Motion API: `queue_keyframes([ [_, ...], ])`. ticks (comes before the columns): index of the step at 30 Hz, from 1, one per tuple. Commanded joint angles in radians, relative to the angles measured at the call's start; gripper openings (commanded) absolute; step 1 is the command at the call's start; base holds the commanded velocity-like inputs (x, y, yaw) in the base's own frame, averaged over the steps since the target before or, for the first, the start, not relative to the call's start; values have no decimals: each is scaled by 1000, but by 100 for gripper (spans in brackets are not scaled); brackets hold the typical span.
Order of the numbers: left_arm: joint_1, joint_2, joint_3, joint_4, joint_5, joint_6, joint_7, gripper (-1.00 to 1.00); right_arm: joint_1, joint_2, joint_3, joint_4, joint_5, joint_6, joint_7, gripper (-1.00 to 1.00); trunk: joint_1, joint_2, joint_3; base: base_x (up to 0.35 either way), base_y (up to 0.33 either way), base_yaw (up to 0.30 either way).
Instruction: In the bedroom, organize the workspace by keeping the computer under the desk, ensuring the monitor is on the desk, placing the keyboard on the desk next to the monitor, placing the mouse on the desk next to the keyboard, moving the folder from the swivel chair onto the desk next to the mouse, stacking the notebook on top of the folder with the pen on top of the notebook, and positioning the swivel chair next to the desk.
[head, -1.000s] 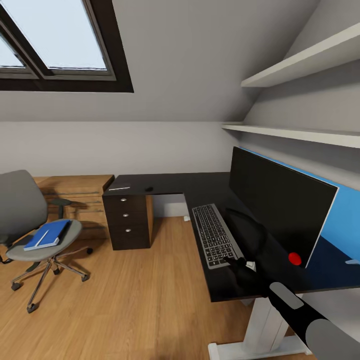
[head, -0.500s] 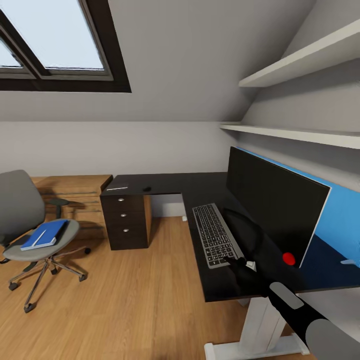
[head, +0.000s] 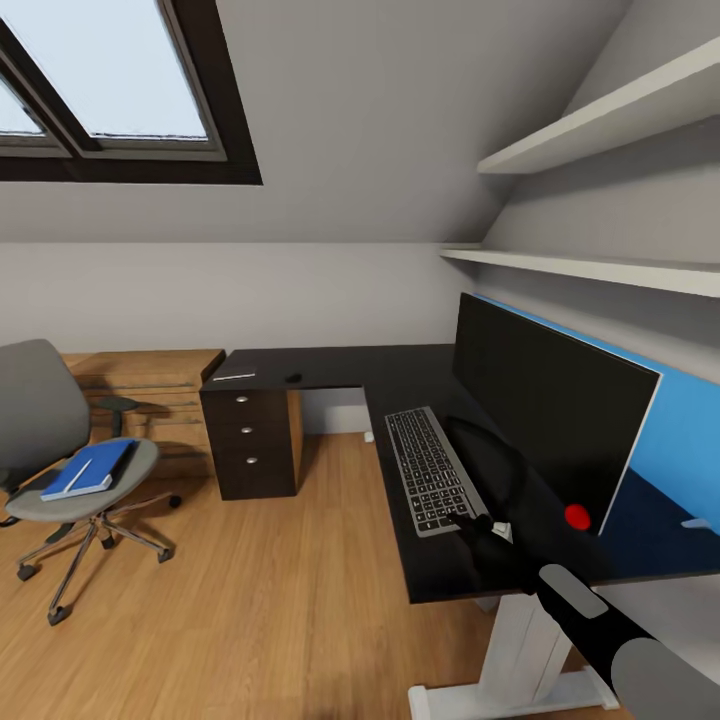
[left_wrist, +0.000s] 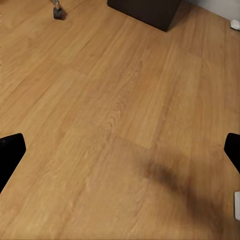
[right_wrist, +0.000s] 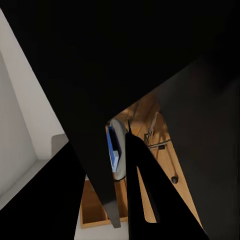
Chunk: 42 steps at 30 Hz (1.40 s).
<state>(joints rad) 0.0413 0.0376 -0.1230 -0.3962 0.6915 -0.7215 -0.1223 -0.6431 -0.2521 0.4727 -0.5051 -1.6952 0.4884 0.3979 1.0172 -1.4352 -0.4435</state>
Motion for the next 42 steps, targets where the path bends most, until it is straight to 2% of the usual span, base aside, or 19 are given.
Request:
queue_keyframes([
  [1,0,1,-6,-1,11,-2,-4,100,-1,-1,6,0,-8,1,4,-100,4,-8,-4,0,0,0],
  [20,0,1,-6,-1,11,-1,-4,100,-1,-1,6,0,-8,1,4,-100,77,-141,-64,0,0,0],
  [42,0,2,-6,-1,8,-3,-8,100,-1,-1,6,0,-8,2,5,-100,77,-141,-64,0,0,0],
])
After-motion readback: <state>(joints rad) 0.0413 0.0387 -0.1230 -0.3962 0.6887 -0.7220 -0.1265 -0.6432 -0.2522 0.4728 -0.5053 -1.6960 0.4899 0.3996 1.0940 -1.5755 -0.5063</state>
